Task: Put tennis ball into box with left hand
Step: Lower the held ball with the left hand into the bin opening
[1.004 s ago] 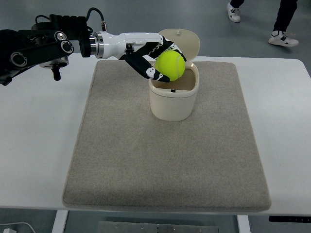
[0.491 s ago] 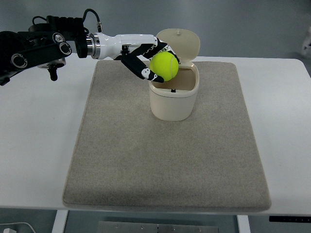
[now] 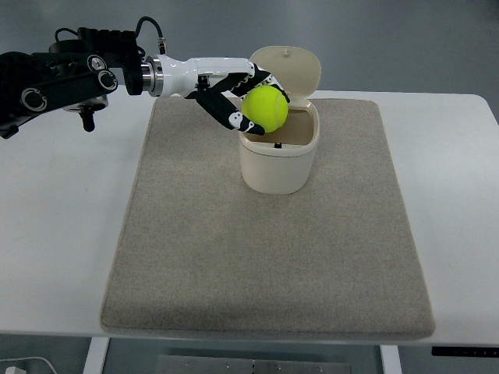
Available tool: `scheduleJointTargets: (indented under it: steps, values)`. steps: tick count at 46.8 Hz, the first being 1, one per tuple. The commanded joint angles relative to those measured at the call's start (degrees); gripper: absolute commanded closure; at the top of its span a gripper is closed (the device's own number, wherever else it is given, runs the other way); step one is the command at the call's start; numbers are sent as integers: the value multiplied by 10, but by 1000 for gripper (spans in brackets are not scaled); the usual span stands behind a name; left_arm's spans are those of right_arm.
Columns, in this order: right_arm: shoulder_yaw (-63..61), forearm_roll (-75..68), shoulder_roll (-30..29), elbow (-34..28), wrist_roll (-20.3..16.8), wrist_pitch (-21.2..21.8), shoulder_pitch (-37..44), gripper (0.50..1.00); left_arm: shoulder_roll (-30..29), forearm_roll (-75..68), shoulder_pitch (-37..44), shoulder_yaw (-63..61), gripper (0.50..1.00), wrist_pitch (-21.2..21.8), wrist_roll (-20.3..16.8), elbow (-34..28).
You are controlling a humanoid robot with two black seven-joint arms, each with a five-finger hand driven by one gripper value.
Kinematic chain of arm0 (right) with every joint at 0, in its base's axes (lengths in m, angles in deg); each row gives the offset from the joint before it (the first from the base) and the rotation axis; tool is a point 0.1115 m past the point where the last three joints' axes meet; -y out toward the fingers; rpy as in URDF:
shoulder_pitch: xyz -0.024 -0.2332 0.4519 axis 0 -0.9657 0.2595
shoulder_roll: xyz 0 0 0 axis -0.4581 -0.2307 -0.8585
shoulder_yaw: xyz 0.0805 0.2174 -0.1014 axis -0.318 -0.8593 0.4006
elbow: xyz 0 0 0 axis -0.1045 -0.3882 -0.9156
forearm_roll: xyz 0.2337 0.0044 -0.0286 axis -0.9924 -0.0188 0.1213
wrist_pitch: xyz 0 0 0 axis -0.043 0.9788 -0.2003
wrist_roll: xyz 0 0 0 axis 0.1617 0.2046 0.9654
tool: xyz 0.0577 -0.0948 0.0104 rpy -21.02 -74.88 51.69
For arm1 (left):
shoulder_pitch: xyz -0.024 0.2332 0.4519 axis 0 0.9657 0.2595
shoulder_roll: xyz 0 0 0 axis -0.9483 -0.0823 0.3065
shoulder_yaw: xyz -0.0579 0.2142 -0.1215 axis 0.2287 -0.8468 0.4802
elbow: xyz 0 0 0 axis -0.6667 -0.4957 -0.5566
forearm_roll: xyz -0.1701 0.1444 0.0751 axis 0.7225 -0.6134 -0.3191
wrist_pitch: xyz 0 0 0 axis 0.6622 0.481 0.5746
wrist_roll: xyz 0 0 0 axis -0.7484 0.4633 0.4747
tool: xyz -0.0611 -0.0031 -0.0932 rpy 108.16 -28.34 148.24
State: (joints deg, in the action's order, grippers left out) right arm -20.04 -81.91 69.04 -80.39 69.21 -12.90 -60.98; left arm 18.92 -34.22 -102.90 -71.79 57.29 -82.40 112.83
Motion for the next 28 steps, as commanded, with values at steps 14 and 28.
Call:
scheduleJointTargets:
  steps: [14, 28]
  values:
    - [0, 0, 0, 0, 0, 0, 0, 562, 3, 0, 9, 0, 1000, 0, 0, 0]
    - [0, 0, 0, 0, 1, 0, 0, 562, 3, 0, 8, 2, 1000, 11, 0, -6]
